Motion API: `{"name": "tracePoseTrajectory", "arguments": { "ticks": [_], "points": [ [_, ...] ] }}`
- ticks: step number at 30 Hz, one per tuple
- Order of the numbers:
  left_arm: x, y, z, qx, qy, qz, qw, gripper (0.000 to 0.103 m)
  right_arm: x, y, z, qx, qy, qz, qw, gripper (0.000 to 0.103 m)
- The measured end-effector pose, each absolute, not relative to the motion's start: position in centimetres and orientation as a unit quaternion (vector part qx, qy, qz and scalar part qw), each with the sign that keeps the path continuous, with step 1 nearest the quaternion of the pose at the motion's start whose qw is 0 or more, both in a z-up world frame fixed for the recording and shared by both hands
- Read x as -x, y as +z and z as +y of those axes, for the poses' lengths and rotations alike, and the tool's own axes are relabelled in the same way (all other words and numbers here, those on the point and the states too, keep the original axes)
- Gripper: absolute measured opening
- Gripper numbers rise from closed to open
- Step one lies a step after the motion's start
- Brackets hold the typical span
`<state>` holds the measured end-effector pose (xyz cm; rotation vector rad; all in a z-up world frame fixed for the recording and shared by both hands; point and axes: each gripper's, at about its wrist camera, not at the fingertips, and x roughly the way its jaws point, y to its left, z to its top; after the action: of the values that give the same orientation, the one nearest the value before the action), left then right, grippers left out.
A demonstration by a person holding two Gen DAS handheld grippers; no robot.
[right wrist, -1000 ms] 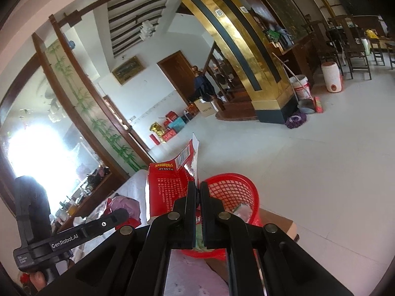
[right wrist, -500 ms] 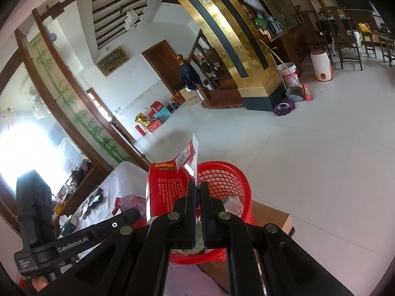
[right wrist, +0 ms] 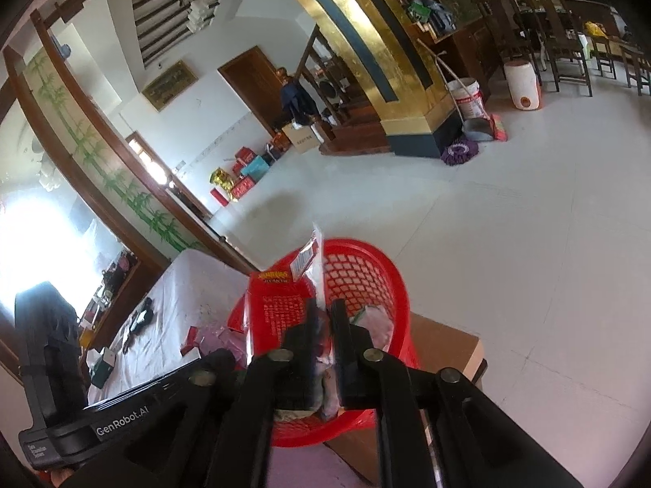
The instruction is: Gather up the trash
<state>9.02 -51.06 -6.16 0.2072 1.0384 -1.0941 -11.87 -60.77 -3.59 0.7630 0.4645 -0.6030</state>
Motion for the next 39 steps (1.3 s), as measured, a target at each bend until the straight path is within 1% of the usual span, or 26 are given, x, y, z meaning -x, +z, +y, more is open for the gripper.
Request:
{"name": "tracePoseTrajectory", "arguments": {
  "ticks": [1, 2, 3, 7, 9, 13, 16, 20, 22, 27, 39],
  "points": [
    [-9.1, -5.9, -50.7, -0.09, -0.495, 0.469, 0.726, 0.051, 12.1, -3.5, -60.6, -0.364, -0.289, 0.218, 0.858, 0.052],
    [-9.1, -5.4, -50.0, -0.085, -0.497, 0.461, 0.73, 0.056, 12.4, -3.2, -60.4, -0.363, -0.289, 0.21, 0.861, 0.056],
    [-9.0, -4.6, -49.0, -0.086, -0.498, 0.449, 0.737, 0.062, 12.8, -2.7, -60.0, -0.36, -0.287, 0.203, 0.864, 0.056],
    [-8.5, -1.7, -44.3, -0.073, -0.478, 0.403, 0.777, 0.07, 14.3, -0.9, -58.3, -0.352, -0.278, 0.176, 0.876, 0.057],
    [-8.2, -0.2, -41.3, -0.063, -0.46, 0.388, 0.796, 0.077, 14.7, 0.0, -57.1, -0.349, -0.27, 0.165, 0.882, 0.058],
    [-7.3, 2.0, -35.7, -0.044, -0.421, 0.366, 0.829, 0.079, 14.3, 2.1, -53.7, -0.334, -0.233, 0.142, 0.902, 0.072],
    [-6.5, 3.2, -32.0, -0.032, -0.397, 0.352, 0.847, 0.079, 13.5, 3.9, -50.7, -0.314, -0.201, 0.133, 0.918, 0.077],
    [-5.3, 4.3, -28.2, -0.03, -0.371, 0.329, 0.868, 0.08, 12.2, 5.7, -47.3, -0.289, -0.171, 0.129, 0.933, 0.08],
    [-5.0, 5.0, -26.5, -0.027, -0.361, 0.322, 0.875, 0.082, 11.9, 6.4, -45.5, -0.277, -0.16, 0.128, 0.939, 0.082],
    [-4.0, 6.2, -24.3, -0.027, -0.345, 0.303, 0.888, 0.082, 12.3, 7.9, -42.1, -0.247, -0.166, 0.13, 0.946, 0.086],
    [1.9, 6.1, -25.5, -0.059, -0.38, 0.279, 0.88, 0.09, 19.0, 9.3, -39.1, -0.167, -0.262, 0.167, 0.936, 0.092]
  ]
}}
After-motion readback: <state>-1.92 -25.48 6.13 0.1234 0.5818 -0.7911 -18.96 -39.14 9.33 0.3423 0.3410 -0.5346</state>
